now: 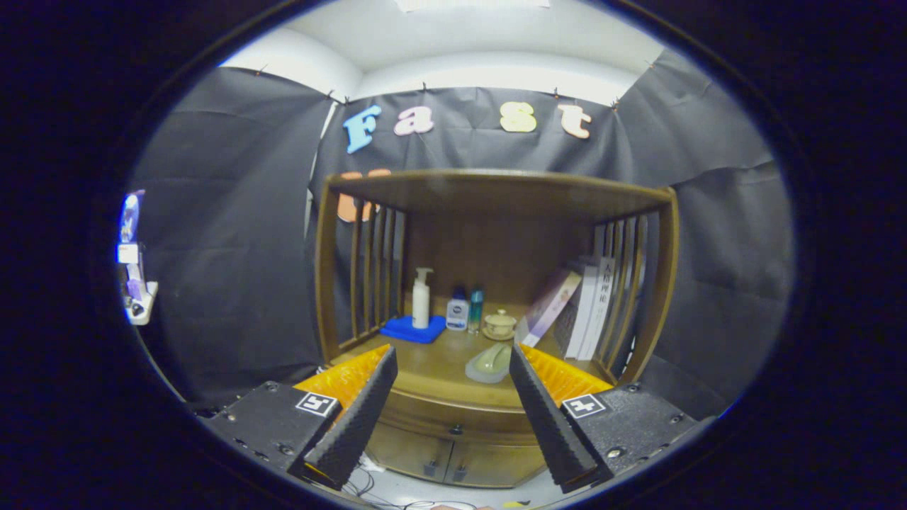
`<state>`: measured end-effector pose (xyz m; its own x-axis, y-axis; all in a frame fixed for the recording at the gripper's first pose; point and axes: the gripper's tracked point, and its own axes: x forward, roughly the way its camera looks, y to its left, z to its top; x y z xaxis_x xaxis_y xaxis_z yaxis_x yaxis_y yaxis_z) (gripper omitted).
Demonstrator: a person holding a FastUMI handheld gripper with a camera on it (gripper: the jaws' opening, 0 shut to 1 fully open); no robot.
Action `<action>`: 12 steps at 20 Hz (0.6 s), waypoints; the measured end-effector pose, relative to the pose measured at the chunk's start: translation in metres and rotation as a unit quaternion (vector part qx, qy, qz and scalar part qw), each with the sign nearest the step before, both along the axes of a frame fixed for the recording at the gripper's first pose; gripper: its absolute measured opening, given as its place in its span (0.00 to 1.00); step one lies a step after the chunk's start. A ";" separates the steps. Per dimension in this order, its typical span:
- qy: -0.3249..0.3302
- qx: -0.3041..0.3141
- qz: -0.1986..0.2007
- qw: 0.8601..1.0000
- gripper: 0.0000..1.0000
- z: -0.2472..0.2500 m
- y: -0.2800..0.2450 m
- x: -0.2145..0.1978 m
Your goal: Pull open the drawer, take out the items inside it, and place them on the countertop above the cabinet.
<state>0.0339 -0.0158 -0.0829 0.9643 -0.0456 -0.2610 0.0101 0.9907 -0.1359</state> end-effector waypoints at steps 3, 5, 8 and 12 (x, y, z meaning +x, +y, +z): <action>-0.031 -0.001 0.001 1.000 1.00 0.050 -0.006 -0.015; -0.043 -0.001 0.007 0.999 1.00 0.079 -0.008 -0.021; -0.071 0.000 0.016 0.997 1.00 0.123 -0.008 -0.031; -0.101 -0.021 0.011 0.995 1.00 0.151 -0.007 -0.041</action>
<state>-0.0072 -0.0225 0.0680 0.9977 -0.0306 -0.0601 0.0197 0.9844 -0.1750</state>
